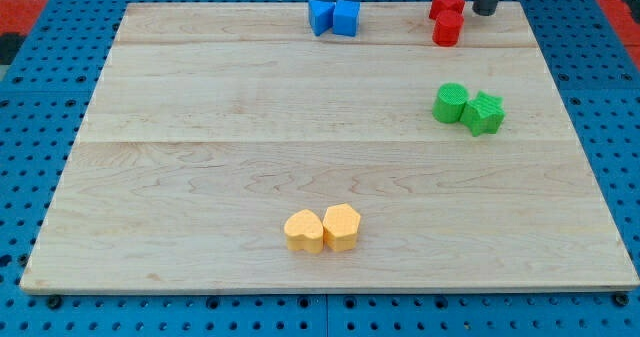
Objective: Push red star closer to the blue cube
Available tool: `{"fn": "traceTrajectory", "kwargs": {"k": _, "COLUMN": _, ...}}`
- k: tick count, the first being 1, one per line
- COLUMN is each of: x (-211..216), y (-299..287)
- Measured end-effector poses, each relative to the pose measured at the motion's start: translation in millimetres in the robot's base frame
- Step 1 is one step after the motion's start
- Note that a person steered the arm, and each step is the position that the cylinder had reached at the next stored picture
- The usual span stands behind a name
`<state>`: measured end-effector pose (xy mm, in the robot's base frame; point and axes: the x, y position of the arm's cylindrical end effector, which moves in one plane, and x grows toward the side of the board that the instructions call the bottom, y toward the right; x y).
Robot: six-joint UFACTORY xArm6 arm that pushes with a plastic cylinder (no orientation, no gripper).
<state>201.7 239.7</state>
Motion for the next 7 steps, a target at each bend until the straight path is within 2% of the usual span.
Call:
{"fn": "traceTrajectory", "kwargs": {"k": 3, "x": -10, "y": 18}}
{"fn": "traceTrajectory", "kwargs": {"k": 5, "x": -10, "y": -3}}
{"fn": "traceTrajectory", "kwargs": {"k": 7, "x": -10, "y": -53}}
